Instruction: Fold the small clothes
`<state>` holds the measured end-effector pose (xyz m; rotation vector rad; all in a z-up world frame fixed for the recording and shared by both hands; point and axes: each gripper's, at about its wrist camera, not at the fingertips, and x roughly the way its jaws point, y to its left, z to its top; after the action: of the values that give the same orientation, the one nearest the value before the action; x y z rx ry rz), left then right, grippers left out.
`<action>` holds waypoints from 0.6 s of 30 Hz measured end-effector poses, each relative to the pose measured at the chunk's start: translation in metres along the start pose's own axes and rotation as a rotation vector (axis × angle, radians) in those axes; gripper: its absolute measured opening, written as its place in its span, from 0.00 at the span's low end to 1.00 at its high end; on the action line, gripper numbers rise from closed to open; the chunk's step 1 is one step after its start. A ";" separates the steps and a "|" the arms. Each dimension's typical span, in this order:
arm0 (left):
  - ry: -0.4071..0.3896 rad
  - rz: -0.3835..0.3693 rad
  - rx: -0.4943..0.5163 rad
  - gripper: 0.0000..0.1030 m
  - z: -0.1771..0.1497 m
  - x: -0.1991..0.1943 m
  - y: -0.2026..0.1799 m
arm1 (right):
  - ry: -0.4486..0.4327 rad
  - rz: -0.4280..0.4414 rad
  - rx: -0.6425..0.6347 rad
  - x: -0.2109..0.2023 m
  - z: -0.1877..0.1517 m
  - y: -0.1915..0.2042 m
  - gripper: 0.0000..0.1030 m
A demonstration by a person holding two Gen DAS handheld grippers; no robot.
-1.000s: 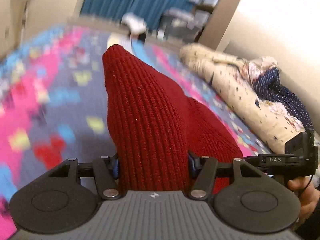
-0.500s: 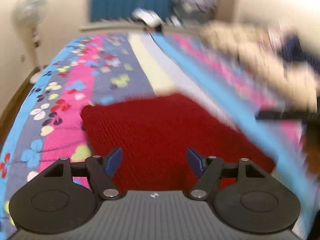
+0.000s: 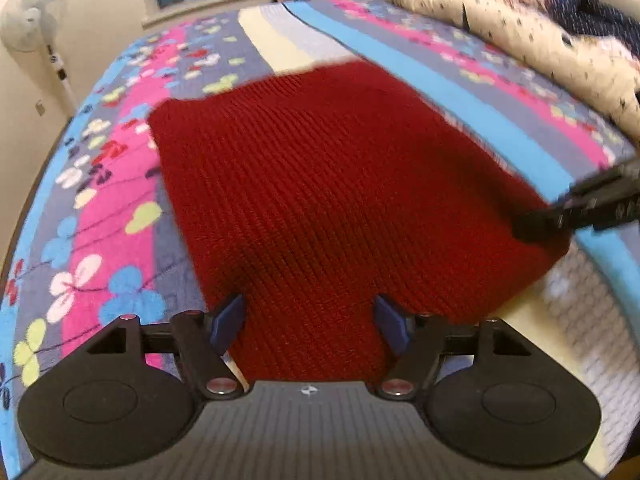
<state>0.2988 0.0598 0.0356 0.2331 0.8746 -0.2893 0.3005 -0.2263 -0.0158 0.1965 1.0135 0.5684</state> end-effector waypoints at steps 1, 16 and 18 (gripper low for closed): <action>-0.027 -0.002 -0.021 0.75 0.001 -0.011 -0.001 | -0.025 -0.015 0.004 -0.006 0.000 0.003 0.16; -0.378 0.163 -0.123 0.99 -0.059 -0.182 -0.075 | -0.528 -0.280 -0.118 -0.137 -0.086 0.124 0.91; -0.402 0.158 -0.154 0.99 -0.067 -0.189 -0.080 | -0.535 -0.303 -0.121 -0.137 -0.100 0.128 0.92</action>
<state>0.1088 0.0348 0.1346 0.0940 0.4747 -0.1138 0.1158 -0.2025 0.0861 0.0771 0.4733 0.2733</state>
